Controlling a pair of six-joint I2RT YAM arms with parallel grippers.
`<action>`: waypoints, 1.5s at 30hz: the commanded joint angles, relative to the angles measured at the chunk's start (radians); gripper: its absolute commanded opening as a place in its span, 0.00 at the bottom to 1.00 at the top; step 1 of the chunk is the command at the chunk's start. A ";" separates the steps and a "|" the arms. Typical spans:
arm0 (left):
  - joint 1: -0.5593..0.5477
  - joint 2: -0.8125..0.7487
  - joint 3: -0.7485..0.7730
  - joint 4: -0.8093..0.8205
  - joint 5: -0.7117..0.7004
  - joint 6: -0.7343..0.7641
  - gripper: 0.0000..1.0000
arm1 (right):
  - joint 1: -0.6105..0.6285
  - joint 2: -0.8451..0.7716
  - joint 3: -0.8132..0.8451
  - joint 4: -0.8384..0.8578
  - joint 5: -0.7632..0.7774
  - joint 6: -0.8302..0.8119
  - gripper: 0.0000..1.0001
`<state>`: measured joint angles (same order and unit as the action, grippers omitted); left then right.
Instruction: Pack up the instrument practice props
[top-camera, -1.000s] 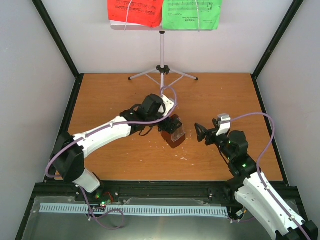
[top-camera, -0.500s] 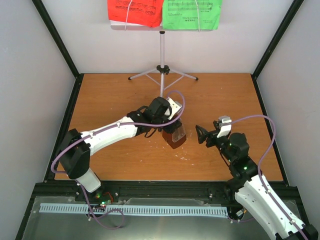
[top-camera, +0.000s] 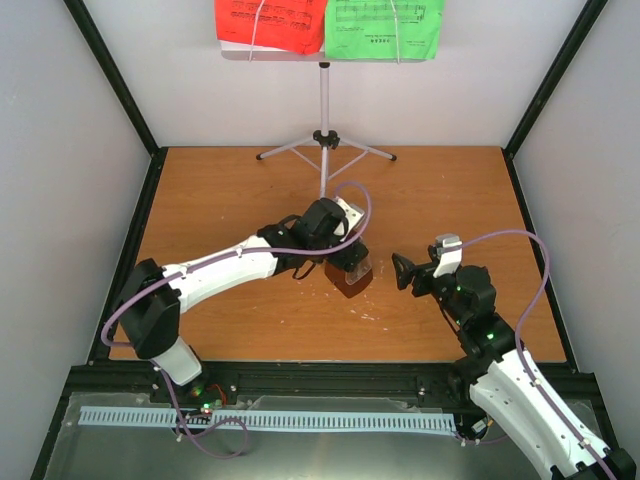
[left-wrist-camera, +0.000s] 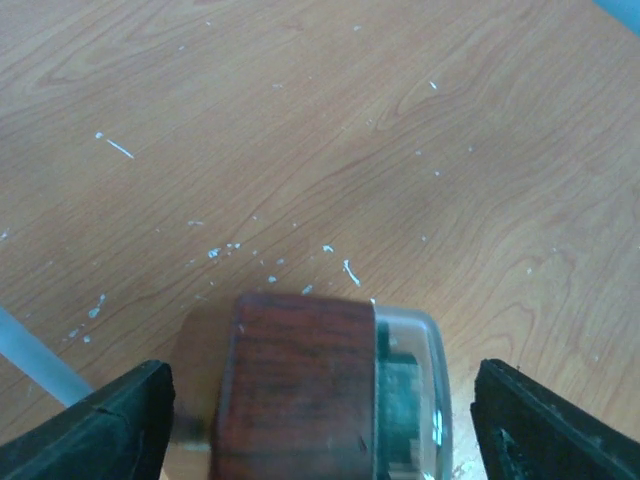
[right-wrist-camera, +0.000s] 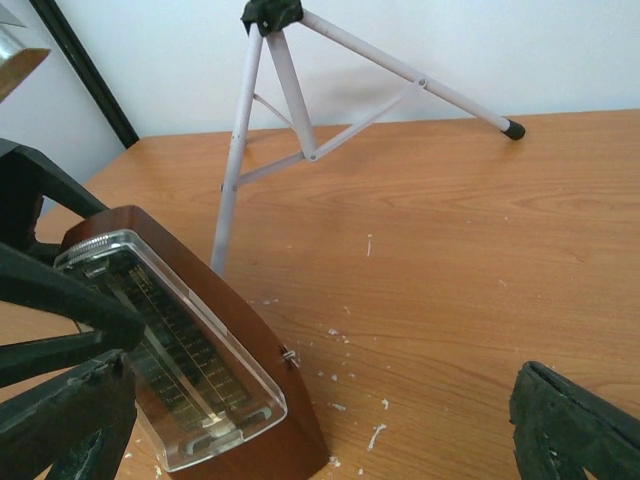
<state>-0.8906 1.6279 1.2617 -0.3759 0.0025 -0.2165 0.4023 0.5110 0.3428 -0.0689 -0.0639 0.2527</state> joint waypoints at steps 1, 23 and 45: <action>-0.012 -0.054 -0.046 0.043 0.109 -0.107 0.85 | -0.008 -0.010 0.009 -0.040 0.020 0.007 1.00; 0.011 -0.254 -0.285 0.314 0.551 -0.248 0.96 | -0.008 0.054 0.008 -0.214 0.087 0.277 1.00; 0.413 -0.525 -0.290 0.189 0.451 0.150 1.00 | -0.009 -0.212 -0.098 -0.488 -0.024 0.586 1.00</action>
<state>-0.4797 1.1320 0.9932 -0.2153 0.5571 -0.1646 0.3996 0.3695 0.2871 -0.4942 -0.0586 0.7761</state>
